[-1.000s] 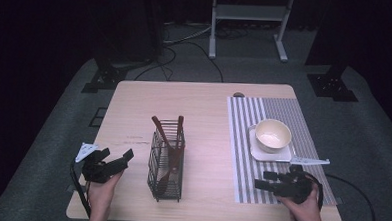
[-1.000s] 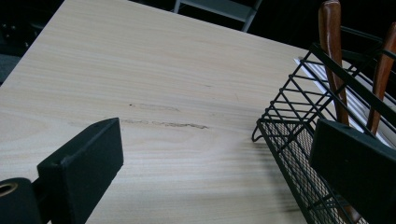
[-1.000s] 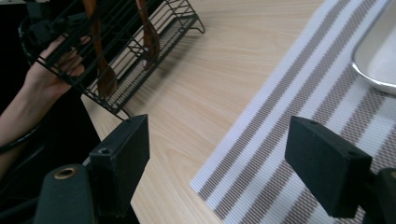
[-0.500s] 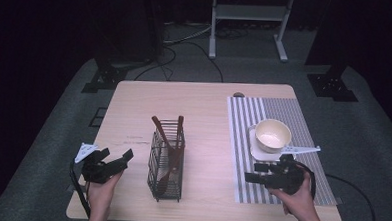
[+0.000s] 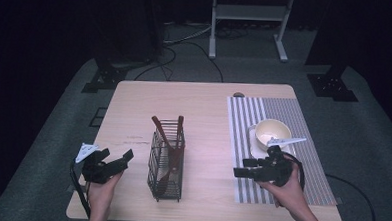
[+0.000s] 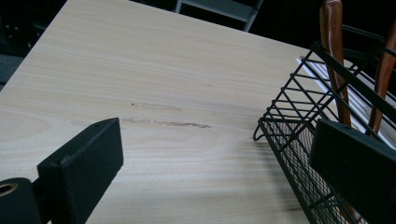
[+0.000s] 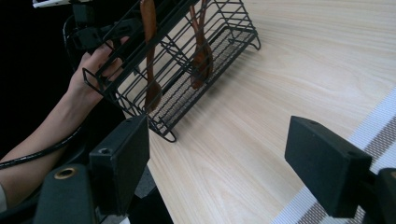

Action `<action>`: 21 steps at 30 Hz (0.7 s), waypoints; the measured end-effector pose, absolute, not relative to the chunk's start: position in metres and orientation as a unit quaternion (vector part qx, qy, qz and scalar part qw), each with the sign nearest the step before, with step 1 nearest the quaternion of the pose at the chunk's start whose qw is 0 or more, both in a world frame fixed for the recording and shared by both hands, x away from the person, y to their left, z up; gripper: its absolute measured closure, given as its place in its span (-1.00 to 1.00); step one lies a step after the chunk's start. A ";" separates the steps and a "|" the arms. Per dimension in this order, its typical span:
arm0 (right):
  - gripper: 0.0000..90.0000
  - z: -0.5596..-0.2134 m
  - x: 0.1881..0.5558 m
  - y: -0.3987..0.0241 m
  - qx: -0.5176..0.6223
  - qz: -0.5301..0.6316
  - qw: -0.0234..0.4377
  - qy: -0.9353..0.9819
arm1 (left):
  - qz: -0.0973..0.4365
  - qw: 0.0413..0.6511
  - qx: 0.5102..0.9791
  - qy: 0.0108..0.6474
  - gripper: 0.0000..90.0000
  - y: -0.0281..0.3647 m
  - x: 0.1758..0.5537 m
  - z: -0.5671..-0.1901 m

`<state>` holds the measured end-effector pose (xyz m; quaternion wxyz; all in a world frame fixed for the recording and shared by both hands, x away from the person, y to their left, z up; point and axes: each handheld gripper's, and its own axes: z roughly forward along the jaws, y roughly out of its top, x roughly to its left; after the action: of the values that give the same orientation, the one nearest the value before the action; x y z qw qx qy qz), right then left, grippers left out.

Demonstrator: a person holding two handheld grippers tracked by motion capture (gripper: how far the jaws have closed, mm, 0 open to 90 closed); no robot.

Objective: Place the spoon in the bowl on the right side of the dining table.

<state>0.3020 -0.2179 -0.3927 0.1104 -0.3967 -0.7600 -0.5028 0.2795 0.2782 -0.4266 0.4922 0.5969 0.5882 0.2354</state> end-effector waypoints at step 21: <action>-0.54 -0.369 0.324 -0.178 -0.371 -0.492 0.132 -0.777 | 0.235 0.490 0.597 0.590 -0.95 0.279 0.280 -0.427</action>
<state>0.3241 -0.1779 -0.3692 0.1318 -0.3708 -0.7768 -0.4916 0.2796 0.2790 -0.4273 0.4902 0.5973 0.5897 0.2349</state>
